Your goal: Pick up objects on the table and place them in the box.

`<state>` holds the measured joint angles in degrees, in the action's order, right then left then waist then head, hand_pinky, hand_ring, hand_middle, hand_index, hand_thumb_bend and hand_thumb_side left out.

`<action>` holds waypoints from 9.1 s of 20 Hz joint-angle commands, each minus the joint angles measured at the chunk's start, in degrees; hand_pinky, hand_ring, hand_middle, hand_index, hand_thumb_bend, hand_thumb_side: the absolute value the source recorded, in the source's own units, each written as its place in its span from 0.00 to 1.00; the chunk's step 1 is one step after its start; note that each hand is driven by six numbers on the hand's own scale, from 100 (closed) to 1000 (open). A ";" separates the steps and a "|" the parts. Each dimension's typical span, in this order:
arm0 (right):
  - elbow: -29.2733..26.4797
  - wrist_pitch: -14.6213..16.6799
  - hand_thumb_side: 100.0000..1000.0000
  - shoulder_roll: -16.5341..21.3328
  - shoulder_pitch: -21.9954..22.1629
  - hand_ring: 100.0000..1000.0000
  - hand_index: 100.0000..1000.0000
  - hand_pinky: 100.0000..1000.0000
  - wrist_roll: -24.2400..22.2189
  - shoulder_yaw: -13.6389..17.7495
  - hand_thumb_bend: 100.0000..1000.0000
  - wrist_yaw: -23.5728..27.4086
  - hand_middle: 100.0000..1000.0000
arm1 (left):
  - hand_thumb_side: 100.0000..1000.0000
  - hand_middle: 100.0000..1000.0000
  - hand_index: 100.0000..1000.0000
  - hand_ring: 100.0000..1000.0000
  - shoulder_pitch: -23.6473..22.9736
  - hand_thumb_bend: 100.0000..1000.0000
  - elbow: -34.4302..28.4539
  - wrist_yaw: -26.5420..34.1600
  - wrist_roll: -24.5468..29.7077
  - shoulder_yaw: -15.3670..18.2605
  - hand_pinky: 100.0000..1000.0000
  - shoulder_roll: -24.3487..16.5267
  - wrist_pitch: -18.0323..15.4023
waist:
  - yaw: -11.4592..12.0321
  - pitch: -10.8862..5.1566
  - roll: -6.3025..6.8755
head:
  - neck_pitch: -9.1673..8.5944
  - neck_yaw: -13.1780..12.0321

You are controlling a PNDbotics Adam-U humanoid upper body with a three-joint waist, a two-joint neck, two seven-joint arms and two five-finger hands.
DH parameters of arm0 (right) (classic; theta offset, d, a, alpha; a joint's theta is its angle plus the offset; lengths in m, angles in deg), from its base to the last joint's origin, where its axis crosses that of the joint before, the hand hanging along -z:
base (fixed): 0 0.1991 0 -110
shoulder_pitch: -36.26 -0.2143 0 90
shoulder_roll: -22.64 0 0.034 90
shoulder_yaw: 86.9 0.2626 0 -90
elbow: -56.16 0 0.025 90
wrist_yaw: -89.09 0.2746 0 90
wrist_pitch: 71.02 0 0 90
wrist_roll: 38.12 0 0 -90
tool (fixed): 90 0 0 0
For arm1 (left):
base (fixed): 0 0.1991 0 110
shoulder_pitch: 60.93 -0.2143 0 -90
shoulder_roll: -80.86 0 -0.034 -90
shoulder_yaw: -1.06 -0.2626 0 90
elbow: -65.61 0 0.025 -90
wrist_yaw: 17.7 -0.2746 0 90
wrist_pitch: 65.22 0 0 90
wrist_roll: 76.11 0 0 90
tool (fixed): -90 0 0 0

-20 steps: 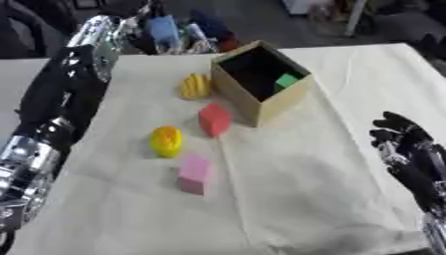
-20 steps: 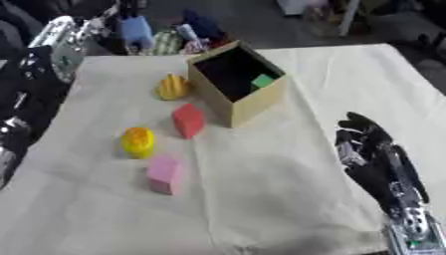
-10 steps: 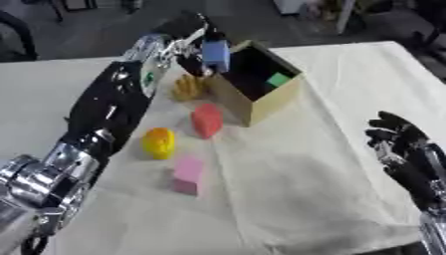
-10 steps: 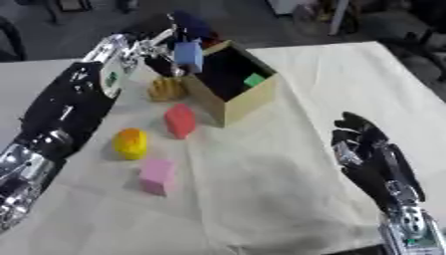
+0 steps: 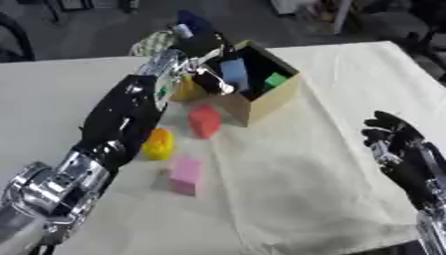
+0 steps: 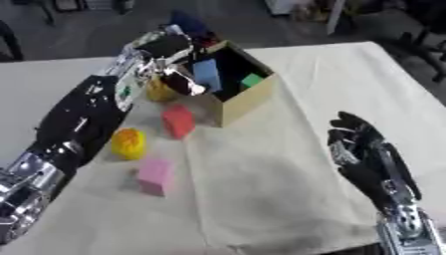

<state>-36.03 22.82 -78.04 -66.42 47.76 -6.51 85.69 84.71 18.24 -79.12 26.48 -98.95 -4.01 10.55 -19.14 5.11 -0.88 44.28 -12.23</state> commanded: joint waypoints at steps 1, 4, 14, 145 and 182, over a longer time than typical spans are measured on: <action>-0.61 0.11 0.37 0.12 -0.99 0.77 0.87 0.75 -0.21 -0.03 0.00 0.31 0.75 | 0.39 0.66 0.79 0.64 0.91 0.43 -0.82 -1.32 0.04 -0.17 0.67 0.07 -0.41 | -0.09 -0.86 -1.09 | -0.16 0.17; -0.56 0.09 0.37 0.10 -0.99 0.77 0.87 0.75 -0.25 -0.05 0.00 0.31 0.75 | 0.28 0.58 0.74 0.59 1.01 0.37 -1.12 -2.39 -1.65 0.08 0.63 0.25 0.19 | -0.18 -0.88 -1.15 | -0.16 0.11; -0.46 0.07 0.37 -0.19 -1.61 0.77 0.87 0.75 -0.83 -0.69 0.00 0.41 0.75 | 0.19 0.53 0.71 0.55 3.03 0.24 -1.01 -0.64 -10.39 2.32 0.59 2.20 4.53 | -2.03 -0.44 -1.32 | -0.16 -0.61; 0.05 0.34 0.37 1.09 -1.13 0.76 0.87 0.75 -0.48 0.41 0.00 -0.13 0.75 | 0.15 0.76 0.86 0.72 -0.50 0.54 -14.94 12.57 30.01 -7.45 0.76 -15.46 -10.61 | -0.11 -0.66 0.48 | -0.16 0.84; 0.10 0.28 0.37 0.61 -1.45 0.76 0.87 0.75 -0.61 0.54 0.00 -0.06 0.75 | 0.00 0.47 0.59 0.50 -3.12 0.35 -14.96 8.62 26.27 -5.83 0.60 -13.71 -11.51 | -1.03 -0.12 0.02 | -0.16 0.12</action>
<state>-35.34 23.11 -78.02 -67.33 47.06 -6.44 85.69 80.09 5.80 -71.53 51.75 -105.87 -15.43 -0.71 -20.20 5.90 -1.05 44.28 -12.32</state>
